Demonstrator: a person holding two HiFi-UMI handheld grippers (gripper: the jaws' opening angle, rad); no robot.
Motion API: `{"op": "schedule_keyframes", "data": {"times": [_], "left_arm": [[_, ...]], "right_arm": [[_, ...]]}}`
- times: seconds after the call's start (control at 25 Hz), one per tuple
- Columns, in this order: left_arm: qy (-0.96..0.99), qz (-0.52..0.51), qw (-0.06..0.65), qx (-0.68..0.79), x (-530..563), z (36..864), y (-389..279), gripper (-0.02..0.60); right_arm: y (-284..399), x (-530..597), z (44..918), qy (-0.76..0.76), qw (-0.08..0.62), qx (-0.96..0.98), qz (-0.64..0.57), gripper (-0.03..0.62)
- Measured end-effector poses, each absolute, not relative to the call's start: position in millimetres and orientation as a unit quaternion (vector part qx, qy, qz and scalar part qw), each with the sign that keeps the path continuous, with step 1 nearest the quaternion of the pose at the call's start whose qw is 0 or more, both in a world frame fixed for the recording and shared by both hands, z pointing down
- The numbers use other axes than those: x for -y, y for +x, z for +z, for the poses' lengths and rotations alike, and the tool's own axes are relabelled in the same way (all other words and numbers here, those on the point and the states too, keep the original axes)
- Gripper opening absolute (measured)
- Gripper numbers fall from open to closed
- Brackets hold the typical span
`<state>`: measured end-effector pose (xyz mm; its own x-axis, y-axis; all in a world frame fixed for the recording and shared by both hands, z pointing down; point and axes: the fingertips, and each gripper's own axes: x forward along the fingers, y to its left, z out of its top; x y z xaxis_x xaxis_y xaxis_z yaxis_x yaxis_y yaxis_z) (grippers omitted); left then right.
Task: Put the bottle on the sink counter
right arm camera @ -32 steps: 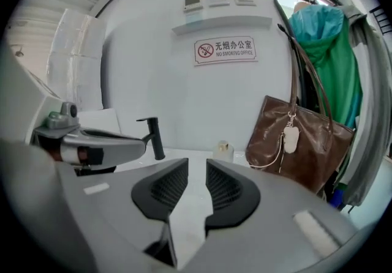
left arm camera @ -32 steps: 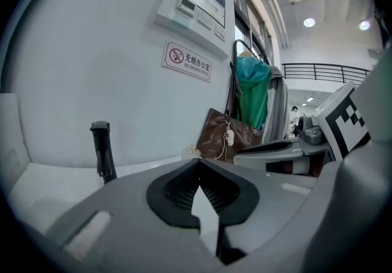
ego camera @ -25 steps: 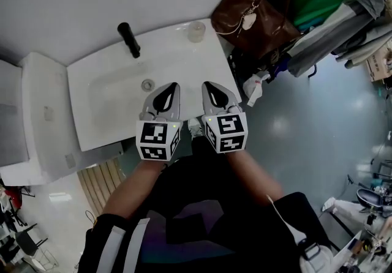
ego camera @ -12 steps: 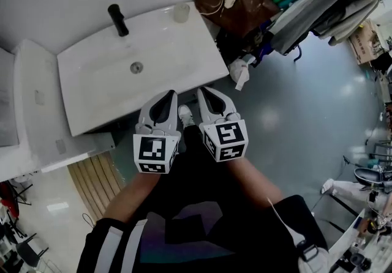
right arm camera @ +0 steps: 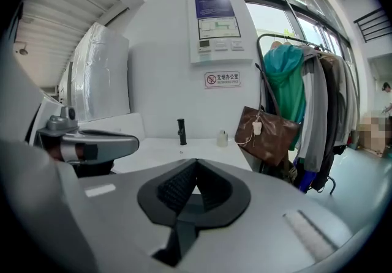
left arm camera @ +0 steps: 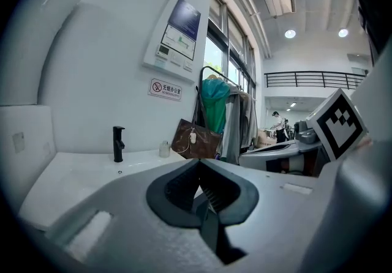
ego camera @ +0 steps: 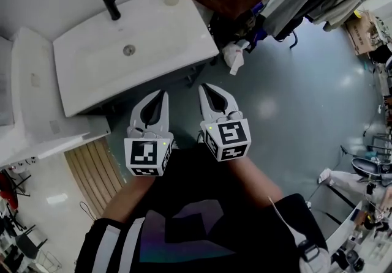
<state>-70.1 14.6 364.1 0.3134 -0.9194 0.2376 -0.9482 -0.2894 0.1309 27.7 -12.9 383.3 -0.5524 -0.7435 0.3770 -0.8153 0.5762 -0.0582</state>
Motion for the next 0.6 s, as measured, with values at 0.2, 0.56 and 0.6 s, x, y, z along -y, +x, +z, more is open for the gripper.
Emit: {"op": "schedule_keyframes", "data": {"times": [0.2,0.56,0.6], "left_arm": [[0.792,0.067,0.119,0.595,-31.4,371.1,-48.0,0.003],[0.78,0.07,0.116,0.611,-64.0,362.2,38.5,0.002],[0.778,0.07,0.115,0.614,-69.3,360.5,46.9,0.003]], "right_arm": [[47.6,-2.6,388.7,0.43,0.157,0.882,0.114,0.002],[133.0,-33.5,376.2,0.408,0.144,0.896,0.102,0.002],[141.0,-37.3,375.0,0.404,0.141,0.898,0.103,0.002]]}}
